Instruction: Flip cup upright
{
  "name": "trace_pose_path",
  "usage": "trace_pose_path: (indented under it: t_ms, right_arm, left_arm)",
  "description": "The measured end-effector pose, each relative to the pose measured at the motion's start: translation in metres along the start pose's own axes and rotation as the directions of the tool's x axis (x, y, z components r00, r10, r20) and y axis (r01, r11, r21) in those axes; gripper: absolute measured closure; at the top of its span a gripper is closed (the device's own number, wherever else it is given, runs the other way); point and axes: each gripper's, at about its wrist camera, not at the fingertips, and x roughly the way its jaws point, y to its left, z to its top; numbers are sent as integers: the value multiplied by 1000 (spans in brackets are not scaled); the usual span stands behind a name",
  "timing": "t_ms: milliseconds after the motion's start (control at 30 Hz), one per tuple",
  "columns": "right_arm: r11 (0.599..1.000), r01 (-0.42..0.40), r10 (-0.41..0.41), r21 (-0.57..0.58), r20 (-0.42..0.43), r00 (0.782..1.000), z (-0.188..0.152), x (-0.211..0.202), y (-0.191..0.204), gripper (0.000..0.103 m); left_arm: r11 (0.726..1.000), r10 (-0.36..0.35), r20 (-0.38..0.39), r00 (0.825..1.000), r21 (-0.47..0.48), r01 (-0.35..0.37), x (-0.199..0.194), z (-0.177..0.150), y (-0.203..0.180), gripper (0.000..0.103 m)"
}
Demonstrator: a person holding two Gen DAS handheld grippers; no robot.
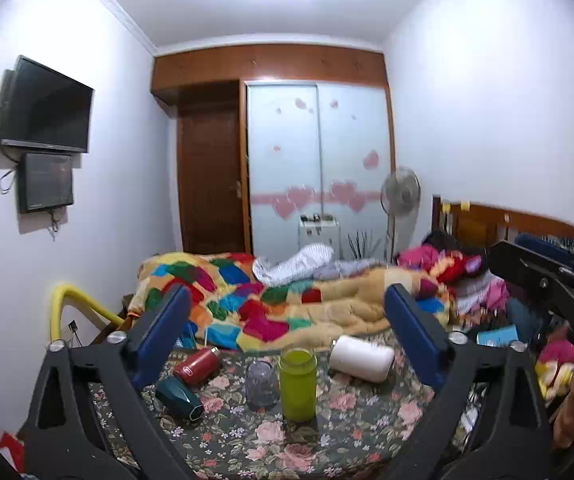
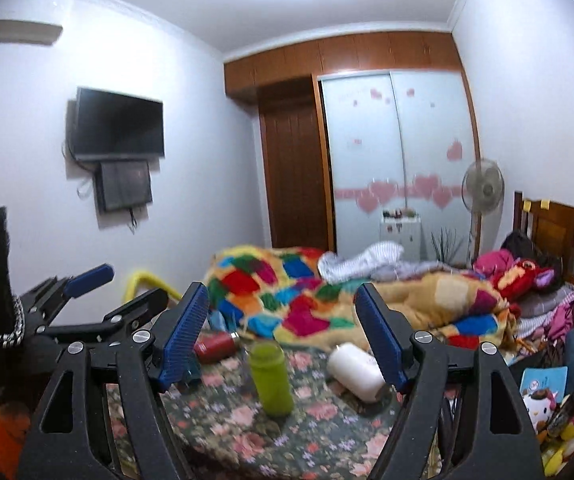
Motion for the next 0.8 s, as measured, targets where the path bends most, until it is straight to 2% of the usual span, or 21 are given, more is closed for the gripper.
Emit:
trace_pose_path:
  t_ms: [100, 300, 367, 800]
  right_arm:
    - [1000, 3, -3, -4, 35, 999, 1, -8, 8, 25]
    - [1000, 21, -20, -6, 58, 998, -5, -11, 15, 11]
    - [999, 33, -32, -5, 57, 998, -8, -12, 16, 0]
    - [999, 41, -41, 5, 16, 999, -18, -15, 15, 0]
  left_arm:
    - [1000, 21, 37, 999, -11, -20, -16, 0, 3, 0]
    - [998, 49, 46, 998, -42, -47, -23, -5, 11, 0]
    - [998, 50, 41, 998, -50, -48, -26, -7, 13, 0]
    - [995, 62, 15, 998, -83, -60, -29, -14, 18, 0]
